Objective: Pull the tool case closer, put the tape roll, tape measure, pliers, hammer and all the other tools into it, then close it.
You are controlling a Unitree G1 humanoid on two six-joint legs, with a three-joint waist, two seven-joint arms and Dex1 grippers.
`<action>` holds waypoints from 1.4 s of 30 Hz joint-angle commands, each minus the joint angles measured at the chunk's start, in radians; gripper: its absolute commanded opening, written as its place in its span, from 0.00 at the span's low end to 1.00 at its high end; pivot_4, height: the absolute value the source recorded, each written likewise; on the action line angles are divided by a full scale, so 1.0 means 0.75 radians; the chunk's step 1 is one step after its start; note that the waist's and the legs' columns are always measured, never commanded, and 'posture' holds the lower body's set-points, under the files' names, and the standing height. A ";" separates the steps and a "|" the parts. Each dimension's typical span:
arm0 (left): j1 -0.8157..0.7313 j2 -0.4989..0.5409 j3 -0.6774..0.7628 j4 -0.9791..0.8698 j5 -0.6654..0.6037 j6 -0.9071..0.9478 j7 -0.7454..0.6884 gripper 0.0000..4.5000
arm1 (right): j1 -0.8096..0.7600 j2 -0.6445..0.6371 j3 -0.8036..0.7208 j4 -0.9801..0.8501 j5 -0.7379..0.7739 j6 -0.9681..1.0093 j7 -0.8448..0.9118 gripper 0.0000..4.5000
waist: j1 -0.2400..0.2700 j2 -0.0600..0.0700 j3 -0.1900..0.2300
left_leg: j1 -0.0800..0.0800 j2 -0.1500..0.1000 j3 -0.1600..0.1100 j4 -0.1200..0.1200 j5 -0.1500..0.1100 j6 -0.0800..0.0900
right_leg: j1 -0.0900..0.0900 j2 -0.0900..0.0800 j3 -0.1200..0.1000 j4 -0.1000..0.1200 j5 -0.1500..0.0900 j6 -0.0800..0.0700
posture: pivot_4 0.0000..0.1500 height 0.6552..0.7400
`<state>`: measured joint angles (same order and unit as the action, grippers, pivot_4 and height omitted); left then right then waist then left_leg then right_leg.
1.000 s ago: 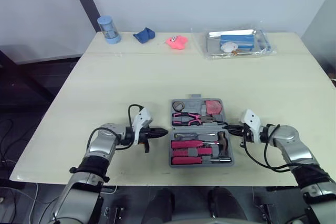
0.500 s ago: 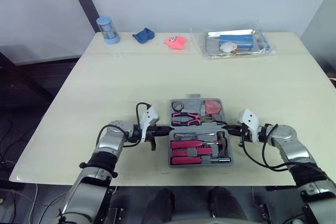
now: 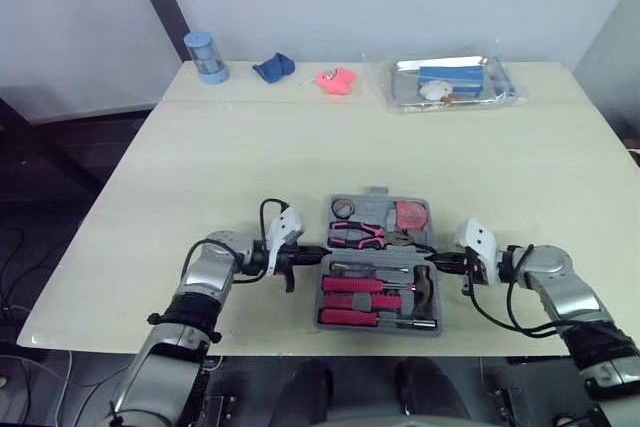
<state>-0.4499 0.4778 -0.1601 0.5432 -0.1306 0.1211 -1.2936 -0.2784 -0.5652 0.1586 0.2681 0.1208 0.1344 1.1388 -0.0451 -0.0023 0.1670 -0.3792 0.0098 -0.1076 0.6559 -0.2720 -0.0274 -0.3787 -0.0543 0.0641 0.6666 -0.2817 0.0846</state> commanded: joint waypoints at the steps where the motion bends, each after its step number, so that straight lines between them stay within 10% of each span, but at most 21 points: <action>1: 0.059 -0.012 -0.070 -0.126 -0.021 0.048 -0.072 0.00 | 0.025 0.003 0.024 -0.117 0.052 0.030 0.053 0.01 | 0.001 0.000 0.000 | 0.000 0.000 0.000 0.000 0.000 0.000 | 0.000 0.000 0.000 0.000 0.000 0.000 | 1.00 1.00; 39: 0.297 0.210 0.130 -0.523 -0.202 0.190 -0.069 0.00 | 0.098 -0.149 -0.242 -0.240 0.253 0.377 -0.013 0.01 | 0.003 0.000 0.001 | -0.001 0.001 0.000 0.000 0.000 0.000 | 0.000 0.000 0.000 -0.001 0.000 0.000 | 1.00 1.00; 42: 0.367 0.246 0.155 -0.671 -0.277 0.218 -0.079 0.00 | 0.052 -0.163 -0.297 -0.211 0.319 0.481 -0.028 0.18 | 0.005 0.000 0.001 | 0.000 0.001 0.000 -0.001 0.000 0.000 | 0.000 0.000 0.000 -0.002 0.000 0.000 | 1.00 1.00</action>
<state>-0.1776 0.6584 -0.0573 0.1039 -0.3004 0.2784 -1.3411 -0.2258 -0.6837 -0.0352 0.1247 0.3253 0.4690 1.1208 -0.0413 -0.0026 0.1678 -0.3798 0.0104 -0.1076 0.6551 -0.2721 -0.0272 -0.3786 -0.0546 0.0642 0.6654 -0.2817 0.0846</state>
